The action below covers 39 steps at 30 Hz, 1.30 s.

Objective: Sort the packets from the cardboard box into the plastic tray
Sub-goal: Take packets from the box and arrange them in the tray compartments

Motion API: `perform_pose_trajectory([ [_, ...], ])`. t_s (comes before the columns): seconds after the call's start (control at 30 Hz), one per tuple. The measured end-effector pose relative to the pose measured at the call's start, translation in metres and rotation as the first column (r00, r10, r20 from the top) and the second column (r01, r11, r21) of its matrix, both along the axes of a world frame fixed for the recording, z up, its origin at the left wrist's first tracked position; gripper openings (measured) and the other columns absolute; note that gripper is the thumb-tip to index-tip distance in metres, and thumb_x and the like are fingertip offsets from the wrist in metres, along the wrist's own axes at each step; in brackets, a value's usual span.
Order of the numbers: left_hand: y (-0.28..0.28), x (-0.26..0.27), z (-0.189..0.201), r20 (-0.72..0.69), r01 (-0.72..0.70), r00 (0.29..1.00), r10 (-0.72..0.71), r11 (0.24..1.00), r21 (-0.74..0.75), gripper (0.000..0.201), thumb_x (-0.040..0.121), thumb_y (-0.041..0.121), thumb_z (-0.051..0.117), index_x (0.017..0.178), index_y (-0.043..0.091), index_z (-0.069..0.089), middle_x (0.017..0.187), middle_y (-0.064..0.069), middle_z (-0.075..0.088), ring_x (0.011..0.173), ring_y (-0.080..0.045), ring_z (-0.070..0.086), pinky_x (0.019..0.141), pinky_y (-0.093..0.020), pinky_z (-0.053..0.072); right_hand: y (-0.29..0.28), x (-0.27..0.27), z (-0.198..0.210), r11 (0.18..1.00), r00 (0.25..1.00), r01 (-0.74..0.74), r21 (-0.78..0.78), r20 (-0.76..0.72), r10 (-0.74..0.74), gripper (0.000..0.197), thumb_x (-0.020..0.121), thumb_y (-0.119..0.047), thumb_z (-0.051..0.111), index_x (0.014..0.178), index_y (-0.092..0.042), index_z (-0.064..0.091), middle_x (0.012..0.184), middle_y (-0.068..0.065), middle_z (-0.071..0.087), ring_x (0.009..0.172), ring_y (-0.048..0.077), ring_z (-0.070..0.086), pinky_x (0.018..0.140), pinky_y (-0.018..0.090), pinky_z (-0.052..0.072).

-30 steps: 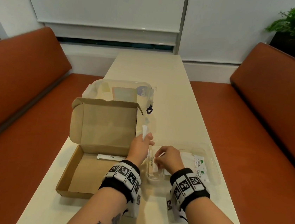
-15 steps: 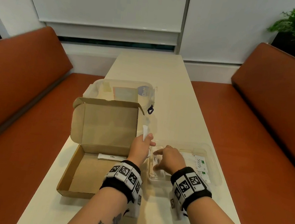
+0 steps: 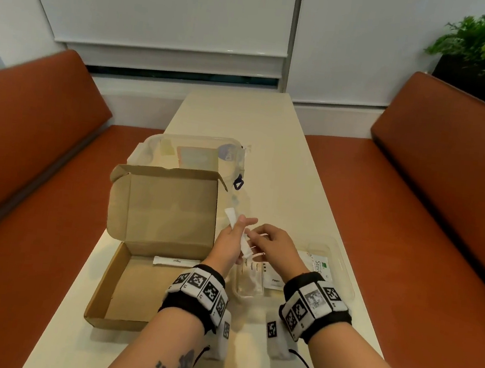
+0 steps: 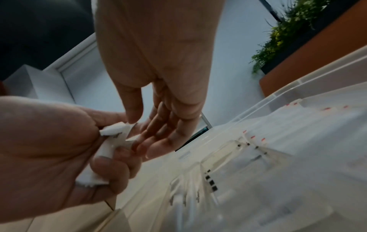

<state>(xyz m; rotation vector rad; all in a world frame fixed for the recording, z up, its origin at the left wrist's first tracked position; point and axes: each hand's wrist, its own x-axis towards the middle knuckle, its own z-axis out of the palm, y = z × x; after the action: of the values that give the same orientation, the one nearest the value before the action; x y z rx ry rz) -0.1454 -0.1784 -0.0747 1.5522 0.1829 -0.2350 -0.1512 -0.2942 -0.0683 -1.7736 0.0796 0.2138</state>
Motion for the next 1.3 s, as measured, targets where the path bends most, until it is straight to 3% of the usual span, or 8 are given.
perform_pose_trajectory([
  [0.17,-0.007,-0.003,0.007,-0.097,0.087,0.991,-0.092,0.994,-0.059,0.044,0.102,0.047,0.026,0.126,0.027,0.056,0.104,-0.007,0.064,0.061,-0.013,0.043,0.043,-0.020,0.030,-0.006,-0.003,0.004,0.992,1.000,-0.014,0.127,-0.007,0.015,0.013,0.087,-0.012,0.065,0.098,-0.006,0.063,0.083,0.011,0.069,0.070,0.019,0.067,0.068,0.034,0.056],
  [0.37,-0.018,-0.004,0.010,-0.156,0.059,0.983,-0.094,0.975,-0.216,0.041,0.102,0.042,0.031,0.114,0.014,0.059,0.071,-0.007,0.052,0.046,-0.012,0.042,0.036,-0.018,0.030,-0.016,-0.006,0.006,0.948,0.996,0.075,0.310,-0.068,-0.056,0.012,0.083,-0.007,0.068,0.092,-0.003,0.060,0.077,0.010,0.068,0.058,0.017,0.067,0.049,0.025,0.052],
  [0.6,-0.017,-0.001,0.007,-0.122,-0.159,0.982,0.145,0.981,-0.115,0.036,0.103,0.028,0.034,0.097,0.006,0.062,0.084,-0.007,0.058,0.071,-0.019,0.056,0.057,-0.028,0.049,-0.032,-0.003,0.008,0.897,0.977,0.208,0.390,-0.035,-0.212,0.013,0.085,-0.002,0.064,0.075,-0.003,0.058,0.072,0.012,0.065,0.059,0.016,0.065,0.058,0.022,0.057],
  [0.77,-0.014,-0.003,0.003,-0.025,-0.131,0.991,0.131,0.991,-0.002,0.028,0.100,0.022,0.040,0.087,0.015,0.064,0.081,-0.006,0.064,0.059,-0.014,0.049,0.057,-0.027,0.040,-0.045,-0.001,0.006,0.842,0.943,0.316,0.437,-0.046,-0.329,0.011,0.088,-0.005,0.063,0.079,0.001,0.062,0.068,0.013,0.065,0.054,0.013,0.063,0.057,0.018,0.056],
  [0.93,-0.017,-0.009,0.004,0.040,-0.031,0.999,0.028,0.996,0.078,0.021,0.092,0.034,0.058,0.087,0.016,0.068,0.082,-0.004,0.067,0.057,-0.014,0.046,0.063,-0.031,0.042,-0.047,-0.002,0.012,0.899,0.943,0.279,0.338,0.080,-0.323,0.009,0.085,-0.006,0.067,0.078,-0.001,0.065,0.069,0.011,0.066,0.061,0.017,0.063,0.063,0.023,0.057],
  [1.03,-0.018,-0.012,0.006,0.068,-0.028,0.997,0.025,0.999,0.047,0.011,0.087,0.025,0.066,0.088,0.014,0.067,0.081,-0.004,0.072,0.055,-0.013,0.044,0.059,-0.029,0.041,-0.049,-0.004,0.016,0.883,0.942,0.284,0.373,0.061,-0.329,0.006,0.084,-0.002,0.066,0.081,0.000,0.060,0.072,0.015,0.067,0.062,0.020,0.066,0.063,0.025,0.059],
  [1.2,-0.016,-0.009,0.012,0.116,-0.181,0.976,0.183,0.983,-0.027,0.010,0.089,0.018,0.065,0.095,0.010,0.065,0.078,-0.003,0.058,0.057,-0.012,0.041,0.057,-0.023,0.039,-0.055,-0.013,0.013,0.944,0.992,0.127,0.304,-0.049,-0.117,0.011,0.082,0.004,0.065,0.091,-0.001,0.062,0.084,0.019,0.067,0.069,0.023,0.067,0.066,0.026,0.058],
  [1.3,-0.017,-0.009,0.014,0.147,-0.149,0.979,0.144,0.988,0.030,0.005,0.091,0.020,0.062,0.090,0.015,0.064,0.075,-0.001,0.060,0.058,-0.013,0.045,0.057,-0.024,0.040,-0.054,-0.017,0.012,0.970,0.997,0.067,0.233,-0.045,-0.058,0.008,0.081,-0.005,0.071,0.087,-0.003,0.066,0.083,0.015,0.070,0.069,0.020,0.068,0.066,0.026,0.057],
])
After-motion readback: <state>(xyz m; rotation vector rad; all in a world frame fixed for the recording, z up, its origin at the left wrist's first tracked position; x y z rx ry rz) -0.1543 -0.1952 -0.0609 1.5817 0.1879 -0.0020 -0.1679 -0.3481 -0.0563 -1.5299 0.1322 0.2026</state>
